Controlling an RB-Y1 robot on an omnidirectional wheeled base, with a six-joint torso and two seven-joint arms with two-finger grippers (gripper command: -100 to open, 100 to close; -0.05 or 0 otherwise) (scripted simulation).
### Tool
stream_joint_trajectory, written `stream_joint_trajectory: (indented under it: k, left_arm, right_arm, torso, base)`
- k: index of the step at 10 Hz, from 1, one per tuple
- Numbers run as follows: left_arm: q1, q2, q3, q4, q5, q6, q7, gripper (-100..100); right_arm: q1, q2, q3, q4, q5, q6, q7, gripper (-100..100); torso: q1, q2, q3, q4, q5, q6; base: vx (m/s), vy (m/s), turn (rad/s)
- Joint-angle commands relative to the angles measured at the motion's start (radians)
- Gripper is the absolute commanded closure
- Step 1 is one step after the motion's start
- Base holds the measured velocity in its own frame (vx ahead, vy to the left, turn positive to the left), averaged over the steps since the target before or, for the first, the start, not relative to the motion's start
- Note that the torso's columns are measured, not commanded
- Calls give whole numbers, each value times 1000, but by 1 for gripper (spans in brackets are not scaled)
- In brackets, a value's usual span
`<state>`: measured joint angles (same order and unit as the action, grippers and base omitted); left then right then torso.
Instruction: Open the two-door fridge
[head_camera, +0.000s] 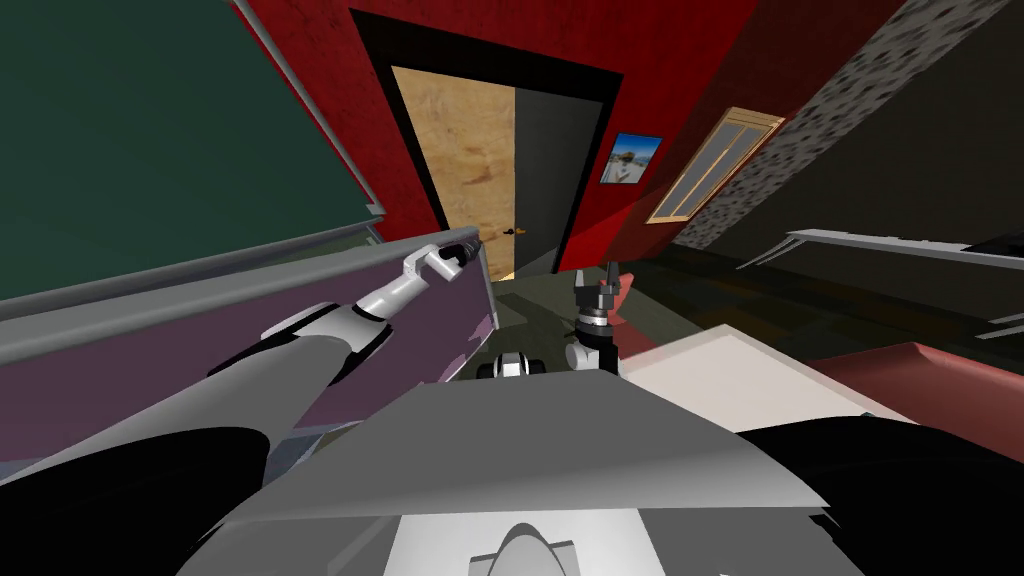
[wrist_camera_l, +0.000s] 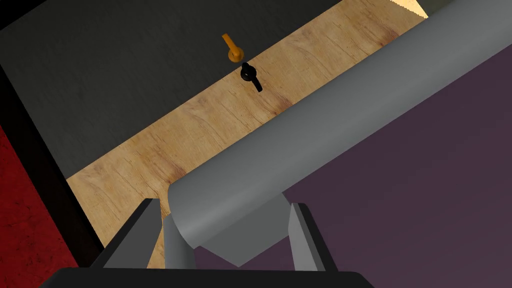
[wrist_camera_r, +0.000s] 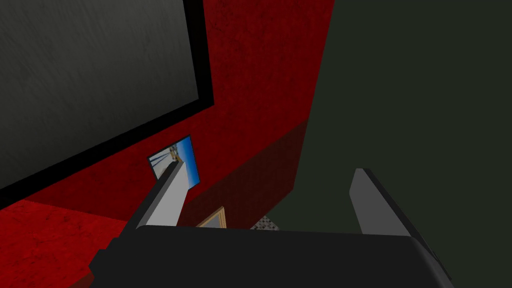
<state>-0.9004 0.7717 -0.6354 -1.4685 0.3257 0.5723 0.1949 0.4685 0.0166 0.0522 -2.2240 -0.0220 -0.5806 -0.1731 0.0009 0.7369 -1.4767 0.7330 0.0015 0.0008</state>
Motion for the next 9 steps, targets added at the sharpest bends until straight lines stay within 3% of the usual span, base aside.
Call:
stream_joint_trajectory:
  k: [1,3,4,9]
  left_arm:
    - [-10,-10,-56,-65,28,-1,5,100]
    - [-15,-14,-92,-122,44,-1,11,100]
    - [-52,24,-87,-131,77,19,16,-100]
    - [-123,87,-112,-216,136,89,57,-100]
  right_arm:
    - [0,0,0,0,0,0,0,0]
    - [0,0,0,0,0,0,0,0]
    - [0,0,0,0,0,0,0,0]
    - [1,0,0,0,0,0,0,0]
  torso:
    - [0,0,0,0,0,0]
    - [0,0,0,0,0,-1]
    - [1,-1,-1,1,0,-1]
    - [-1,1,1,5,-1,-1]
  base:
    - [-218,-7,-63]
    - [-244,19,-48]
    - [-95,12,13]
    - [63,-8,39]
